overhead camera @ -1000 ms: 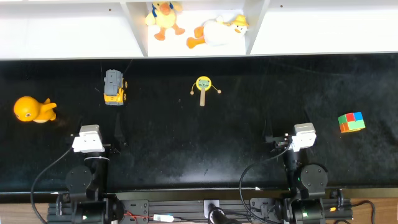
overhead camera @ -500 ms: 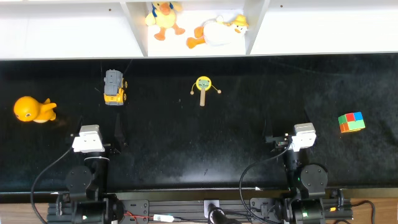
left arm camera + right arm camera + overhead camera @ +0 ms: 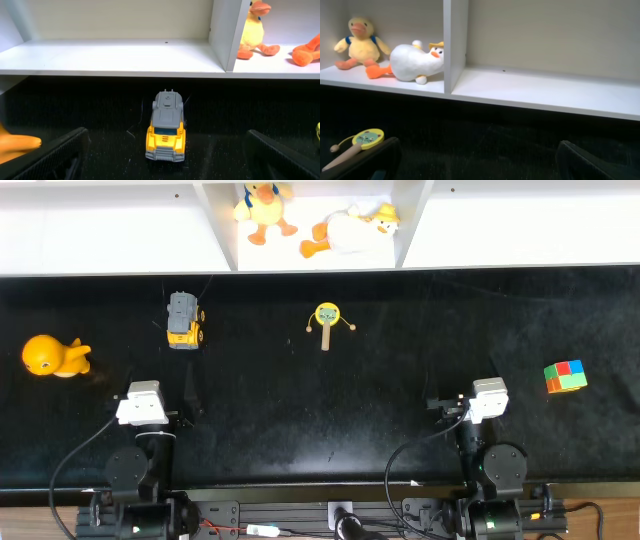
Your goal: Store Toys
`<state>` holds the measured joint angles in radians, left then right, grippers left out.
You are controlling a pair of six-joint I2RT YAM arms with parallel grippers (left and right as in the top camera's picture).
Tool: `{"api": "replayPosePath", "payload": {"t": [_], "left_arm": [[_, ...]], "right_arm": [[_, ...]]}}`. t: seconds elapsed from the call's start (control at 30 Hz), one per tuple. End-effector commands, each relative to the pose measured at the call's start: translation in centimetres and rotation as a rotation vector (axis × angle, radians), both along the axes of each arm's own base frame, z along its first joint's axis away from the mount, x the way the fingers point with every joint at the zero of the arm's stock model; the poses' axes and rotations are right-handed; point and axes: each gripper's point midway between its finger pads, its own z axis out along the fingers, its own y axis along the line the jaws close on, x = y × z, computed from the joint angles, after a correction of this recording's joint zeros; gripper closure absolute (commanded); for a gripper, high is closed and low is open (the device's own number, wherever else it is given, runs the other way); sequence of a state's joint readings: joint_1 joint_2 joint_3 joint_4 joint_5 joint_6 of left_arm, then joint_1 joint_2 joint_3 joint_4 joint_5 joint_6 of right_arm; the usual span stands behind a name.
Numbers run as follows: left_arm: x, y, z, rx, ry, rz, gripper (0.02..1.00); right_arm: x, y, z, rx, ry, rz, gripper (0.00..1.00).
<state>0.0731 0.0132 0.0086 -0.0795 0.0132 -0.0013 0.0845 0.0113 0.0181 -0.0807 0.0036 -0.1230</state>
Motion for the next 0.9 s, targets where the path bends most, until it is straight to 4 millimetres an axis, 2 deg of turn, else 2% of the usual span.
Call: {"api": "replayPosePath", "payload": {"t": [0.03, 0.13, 0.3, 0.43, 0.6, 0.73, 0.9], "left_arm": [[-0.1, 0.0, 0.1, -0.010, -0.006, 0.005, 0.020], [0.0, 0.0, 0.2, -0.012, 0.000, 0.000, 0.020], [-0.8, -0.2, 3.5, -0.137, 0.057, 0.010, 0.020], [-2.7, 2.1, 4.5, -0.159, 0.231, 0.157, 0.023], [-3.9, 4.1, 6.6, -0.051, 0.436, 0.222, 0.025], [-2.4, 4.9, 8.2, 0.017, 0.528, 0.178, 0.027], [-0.1, 6.9, 7.8, 0.005, 0.619, 0.139, 0.025]], "right_arm": [[0.0, 0.0, -0.4, 0.011, 0.004, 0.004, 0.005], [0.0, 0.0, -0.4, 0.011, 0.004, 0.004, 0.005], [0.0, 0.0, -0.4, 0.011, 0.004, 0.004, 0.007], [0.0, 0.0, -0.4, 0.011, 0.004, 0.004, 0.005], [0.0, 0.0, -0.4, 0.011, 0.004, 0.004, 0.007], [0.0, 0.0, -0.4, 0.011, 0.004, 0.004, 0.005], [0.0, 0.0, -0.4, 0.011, 0.004, 0.004, 0.005]]}}
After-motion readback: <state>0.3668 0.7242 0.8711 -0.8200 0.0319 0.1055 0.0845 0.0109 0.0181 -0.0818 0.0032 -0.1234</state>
